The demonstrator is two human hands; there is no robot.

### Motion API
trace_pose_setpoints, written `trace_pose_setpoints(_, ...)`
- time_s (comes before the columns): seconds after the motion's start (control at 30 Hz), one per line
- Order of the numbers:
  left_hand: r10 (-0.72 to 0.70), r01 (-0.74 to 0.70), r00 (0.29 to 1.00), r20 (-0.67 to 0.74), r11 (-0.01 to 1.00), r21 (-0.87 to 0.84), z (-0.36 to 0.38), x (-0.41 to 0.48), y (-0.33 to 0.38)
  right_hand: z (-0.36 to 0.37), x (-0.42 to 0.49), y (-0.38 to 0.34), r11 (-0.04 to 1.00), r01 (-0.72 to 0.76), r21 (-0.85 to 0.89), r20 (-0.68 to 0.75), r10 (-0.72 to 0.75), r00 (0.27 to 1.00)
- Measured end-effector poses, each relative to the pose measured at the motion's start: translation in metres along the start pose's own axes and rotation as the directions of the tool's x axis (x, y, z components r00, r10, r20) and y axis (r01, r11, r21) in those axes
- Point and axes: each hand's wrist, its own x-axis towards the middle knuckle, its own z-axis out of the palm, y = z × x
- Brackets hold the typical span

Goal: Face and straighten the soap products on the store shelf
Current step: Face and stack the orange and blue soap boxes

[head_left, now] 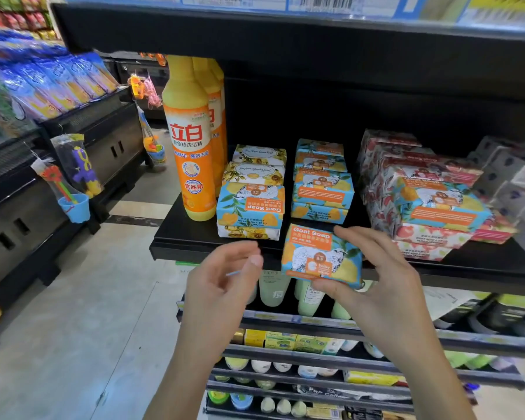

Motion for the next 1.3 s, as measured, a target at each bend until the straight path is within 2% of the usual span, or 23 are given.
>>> trace_pose_setpoints(0.1, -0.163, 0.229, 0.947, 0.277, 0.946, -0.227, 0.01, 0.005, 0.005, 0.005, -0.001, -0.002, 0.997, 0.067, 0.046, -0.004, -0.067, 0.998)
trace_pose_setpoints(0.17, -0.173, 0.275, 0.922, 0.347, 0.922, -0.272, 0.016, 0.006, 0.008, 0.008, -0.001, -0.002, 0.994, 0.091, 0.066, 0.007, -0.091, 0.996)
trace_pose_setpoints(0.33, -0.192, 0.296, 0.935, 0.297, 0.885, -0.36, 0.021, 0.008, 0.003, 0.012, -0.003, -0.005, 0.993, 0.065, 0.103, 0.07, -0.072, 0.995)
trace_pose_setpoints(0.43, -0.182, 0.289, 0.941, 0.284, 0.869, -0.4, 0.018, 0.006, 0.001, 0.009, -0.005, -0.008, 0.974, -0.07, 0.217, 0.135, 0.041, 0.99)
trace_pose_setpoints(0.57, -0.165, 0.26, 0.952, 0.258, 0.882, -0.394, 0.015, 0.005, 0.002, 0.008, -0.004, -0.011, 0.794, -0.278, 0.541, 0.189, 0.208, 0.96)
trace_pose_setpoints(0.67, -0.15, 0.244, 0.954, 0.258, 0.889, -0.386, 0.015, 0.003, 0.002, 0.01, -0.002, -0.012, 0.692, -0.346, 0.634, 0.194, 0.291, 0.937)
trace_pose_setpoints(0.8, -0.143, 0.24, 0.954, 0.263, 0.891, -0.386, 0.016, 0.002, 0.002, 0.013, -0.002, -0.012, 0.646, -0.36, 0.673, 0.183, 0.326, 0.928)
trace_pose_setpoints(1.03, -0.136, 0.236, 0.956, 0.259, 0.883, -0.406, 0.017, 0.004, 0.003, 0.014, -0.002, -0.012, 0.612, -0.313, 0.726, 0.158, 0.295, 0.942)
trace_pose_setpoints(1.3, -0.176, 0.301, 0.932, 0.316, 0.862, -0.408, 0.016, 0.005, 0.003, 0.012, -0.003, -0.011, 0.686, -0.138, 0.714, 0.063, 0.133, 0.989)
